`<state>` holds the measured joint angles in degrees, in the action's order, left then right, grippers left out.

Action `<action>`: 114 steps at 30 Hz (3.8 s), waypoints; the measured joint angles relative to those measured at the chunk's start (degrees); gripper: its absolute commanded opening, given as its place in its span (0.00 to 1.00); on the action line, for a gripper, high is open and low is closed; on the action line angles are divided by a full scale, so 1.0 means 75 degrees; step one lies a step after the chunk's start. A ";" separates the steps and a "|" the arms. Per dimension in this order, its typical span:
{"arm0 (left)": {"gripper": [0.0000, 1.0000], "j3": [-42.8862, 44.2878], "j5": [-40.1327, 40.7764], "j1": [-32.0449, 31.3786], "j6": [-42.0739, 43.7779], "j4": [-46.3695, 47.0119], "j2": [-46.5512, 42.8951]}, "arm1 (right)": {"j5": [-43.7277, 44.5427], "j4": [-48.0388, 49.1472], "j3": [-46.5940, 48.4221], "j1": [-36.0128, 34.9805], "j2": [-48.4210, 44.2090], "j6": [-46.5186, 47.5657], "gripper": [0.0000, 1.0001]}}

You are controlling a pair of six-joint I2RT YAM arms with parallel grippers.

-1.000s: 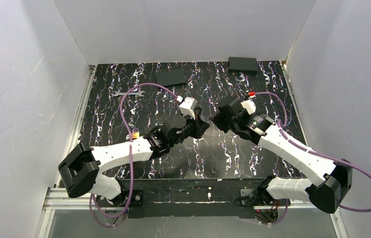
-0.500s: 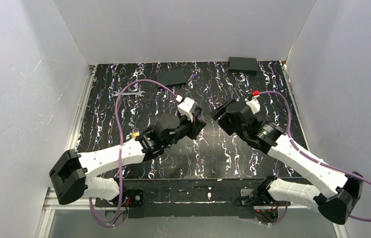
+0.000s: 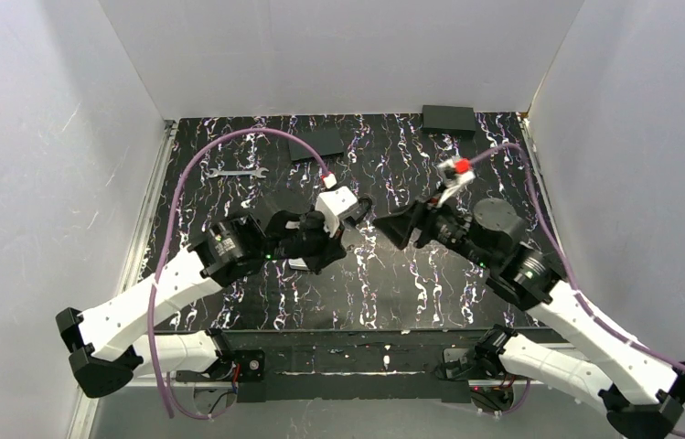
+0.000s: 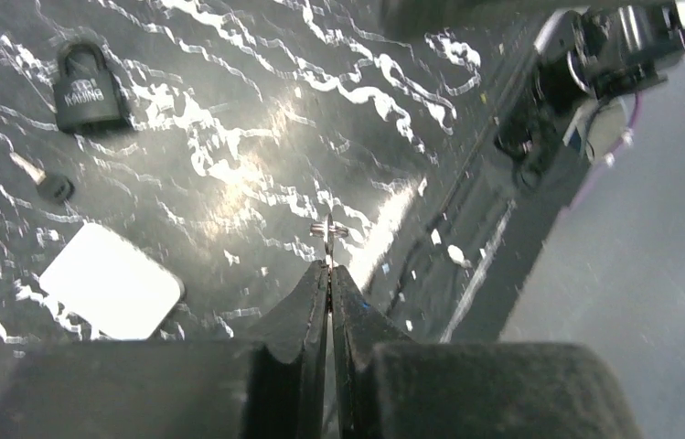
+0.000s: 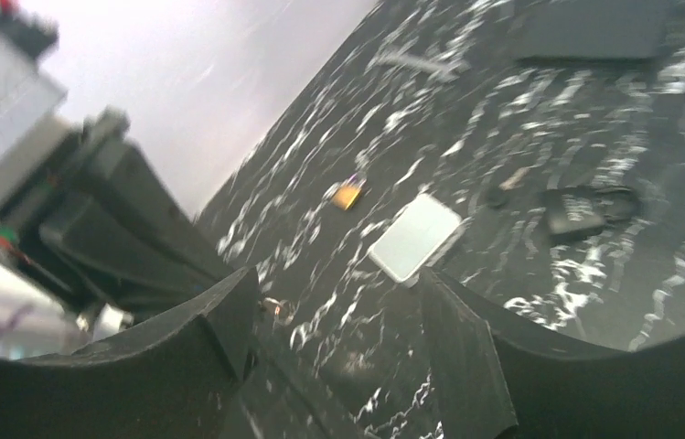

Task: Unlock with the key

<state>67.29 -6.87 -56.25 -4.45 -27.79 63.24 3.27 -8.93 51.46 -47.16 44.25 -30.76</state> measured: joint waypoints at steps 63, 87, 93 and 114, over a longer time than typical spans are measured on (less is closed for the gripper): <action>0.00 0.2716 -0.2398 0.0787 -0.1684 -0.5552 0.1457 | -0.6062 0.8344 -0.2591 -0.0883 0.3535 -0.2868 0.26; 0.98 0.2241 -0.1163 0.1743 -0.1877 -0.5348 0.0221 | -0.5263 0.6394 -0.2597 -0.0883 0.2512 -0.2002 0.01; 0.98 0.1658 0.0306 0.1947 -0.2212 -0.5176 -0.0548 | -0.4680 0.5750 -0.2600 -0.0883 0.2256 -0.1719 0.01; 0.93 0.0227 0.1964 0.5138 -0.2224 -0.3908 0.2836 | -0.1542 0.2355 -0.2576 -0.0886 0.2256 -0.1099 0.01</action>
<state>68.99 7.86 -17.72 -21.12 -57.10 84.51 -8.29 8.73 32.14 -53.80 61.17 -39.00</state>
